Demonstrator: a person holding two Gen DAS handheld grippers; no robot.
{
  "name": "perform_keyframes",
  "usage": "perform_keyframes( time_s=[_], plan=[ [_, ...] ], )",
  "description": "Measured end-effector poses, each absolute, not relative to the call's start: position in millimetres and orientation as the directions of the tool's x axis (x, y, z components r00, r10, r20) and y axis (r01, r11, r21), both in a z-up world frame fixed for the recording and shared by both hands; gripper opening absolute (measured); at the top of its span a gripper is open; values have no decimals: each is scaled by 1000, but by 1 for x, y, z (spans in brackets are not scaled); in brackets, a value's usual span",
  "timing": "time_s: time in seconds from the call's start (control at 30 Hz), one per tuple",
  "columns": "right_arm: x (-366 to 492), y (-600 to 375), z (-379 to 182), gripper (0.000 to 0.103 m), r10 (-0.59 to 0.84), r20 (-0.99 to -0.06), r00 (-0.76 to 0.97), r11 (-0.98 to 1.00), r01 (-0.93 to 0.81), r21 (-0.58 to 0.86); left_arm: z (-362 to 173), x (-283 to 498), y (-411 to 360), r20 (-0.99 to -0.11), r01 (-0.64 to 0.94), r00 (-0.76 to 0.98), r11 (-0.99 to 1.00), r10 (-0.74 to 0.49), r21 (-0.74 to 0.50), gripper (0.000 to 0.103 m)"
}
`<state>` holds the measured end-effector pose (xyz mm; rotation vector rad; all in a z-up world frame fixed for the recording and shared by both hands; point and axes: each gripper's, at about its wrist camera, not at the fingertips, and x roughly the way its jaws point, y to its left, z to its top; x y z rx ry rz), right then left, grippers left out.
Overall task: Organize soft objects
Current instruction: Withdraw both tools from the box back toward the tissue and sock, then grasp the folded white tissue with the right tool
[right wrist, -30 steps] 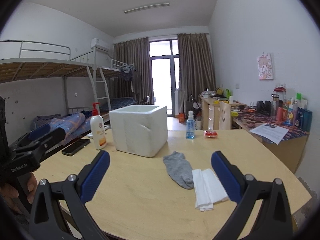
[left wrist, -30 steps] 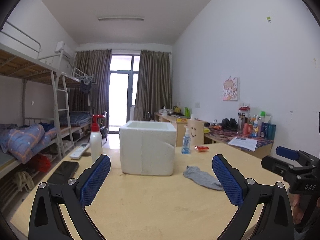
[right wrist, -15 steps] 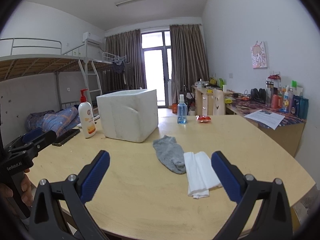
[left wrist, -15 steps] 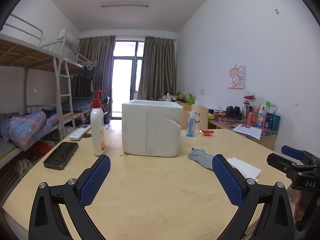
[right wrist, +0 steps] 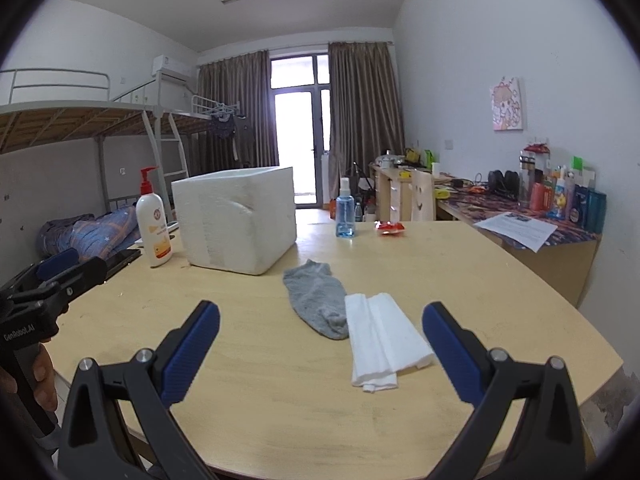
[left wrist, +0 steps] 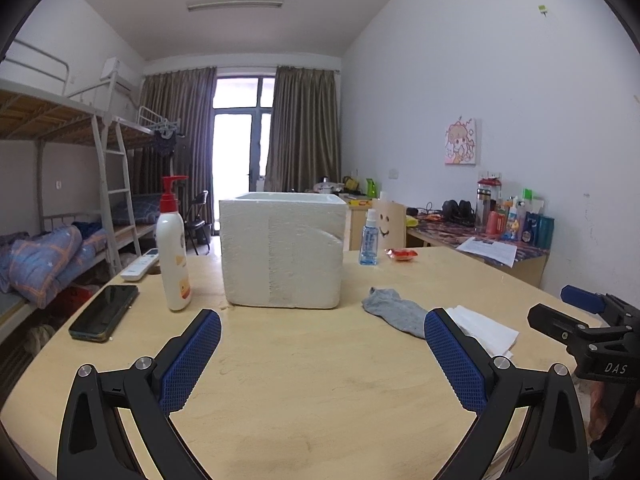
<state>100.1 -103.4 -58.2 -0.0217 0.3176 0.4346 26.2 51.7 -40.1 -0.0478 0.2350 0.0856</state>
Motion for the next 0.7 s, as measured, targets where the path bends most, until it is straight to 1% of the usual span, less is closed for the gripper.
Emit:
perform_keyframes(
  time_s=[0.27, 0.37, 0.4, 0.5, 0.6, 0.7],
  plan=[
    [107, -125, -58, 102, 350, -308, 885, 935, -351, 54, -34, 49, 32, -247, -12, 969, 999, 4, -31, 102],
    [117, -137, -57, 102, 322, -319, 891, 947, -309, 93, -29, 58, 25, -258, 8, 966, 1000, -13, -19, 102],
    [121, -141, -56, 102, 316, -333, 888, 949, -299, 102, -26, 60, 24, -256, 29, 966, 999, -35, -26, 102],
    [124, -153, -50, 102, 317, -316, 894, 948, -290, 132, -22, 68, 18, -249, 52, 967, 999, -53, -13, 102],
    [127, -155, -50, 102, 323, -317, 892, 946, -295, 134, -22, 79, 17, -268, 68, 961, 998, -70, -20, 102],
    [136, -153, -54, 102, 311, -337, 889, 950, -284, 128, -23, 90, 16, -292, 81, 953, 996, -84, -22, 102]
  ],
)
